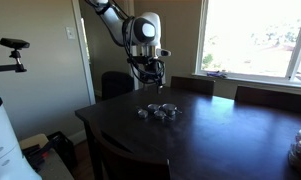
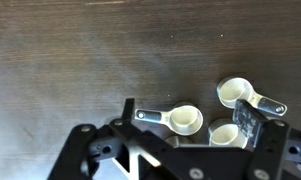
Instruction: Stack the four measuring cups together
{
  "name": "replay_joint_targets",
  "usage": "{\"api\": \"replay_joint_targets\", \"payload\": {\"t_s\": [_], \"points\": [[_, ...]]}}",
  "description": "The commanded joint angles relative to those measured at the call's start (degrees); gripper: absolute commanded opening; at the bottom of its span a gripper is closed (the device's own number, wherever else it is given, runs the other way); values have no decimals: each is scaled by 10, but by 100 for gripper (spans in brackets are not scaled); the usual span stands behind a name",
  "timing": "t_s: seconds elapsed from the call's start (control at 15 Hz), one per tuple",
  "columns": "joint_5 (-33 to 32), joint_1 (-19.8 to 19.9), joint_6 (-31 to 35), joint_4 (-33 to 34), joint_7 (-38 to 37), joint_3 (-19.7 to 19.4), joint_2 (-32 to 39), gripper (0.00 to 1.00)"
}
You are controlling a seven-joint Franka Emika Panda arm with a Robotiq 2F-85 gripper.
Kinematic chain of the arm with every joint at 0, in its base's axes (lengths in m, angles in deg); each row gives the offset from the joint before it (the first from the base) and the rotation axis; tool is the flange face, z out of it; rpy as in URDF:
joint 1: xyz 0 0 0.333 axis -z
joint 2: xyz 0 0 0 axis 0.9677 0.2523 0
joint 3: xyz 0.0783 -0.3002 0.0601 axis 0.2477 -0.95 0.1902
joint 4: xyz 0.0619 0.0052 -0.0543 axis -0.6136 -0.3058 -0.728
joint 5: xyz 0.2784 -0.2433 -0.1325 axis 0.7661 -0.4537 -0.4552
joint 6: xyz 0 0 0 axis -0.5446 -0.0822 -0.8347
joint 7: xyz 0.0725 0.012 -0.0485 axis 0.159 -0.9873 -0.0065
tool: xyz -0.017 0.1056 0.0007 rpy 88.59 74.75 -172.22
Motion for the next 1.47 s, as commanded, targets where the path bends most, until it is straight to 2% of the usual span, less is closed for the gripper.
{"api": "replay_joint_targets", "payload": {"t_s": [0.0,0.13,0.4,0.73,1.07,1.4], "points": [[0,-13,24,34,-15,3,78,100],[2,-18,37,46,-14,4,110,100],[-1,-33,104,60,-31,-1,162,100],[-5,-59,174,59,-60,-8,203,100],[-8,-77,203,67,-67,-20,232,100],[-5,-84,204,82,-70,-25,252,100]]}}
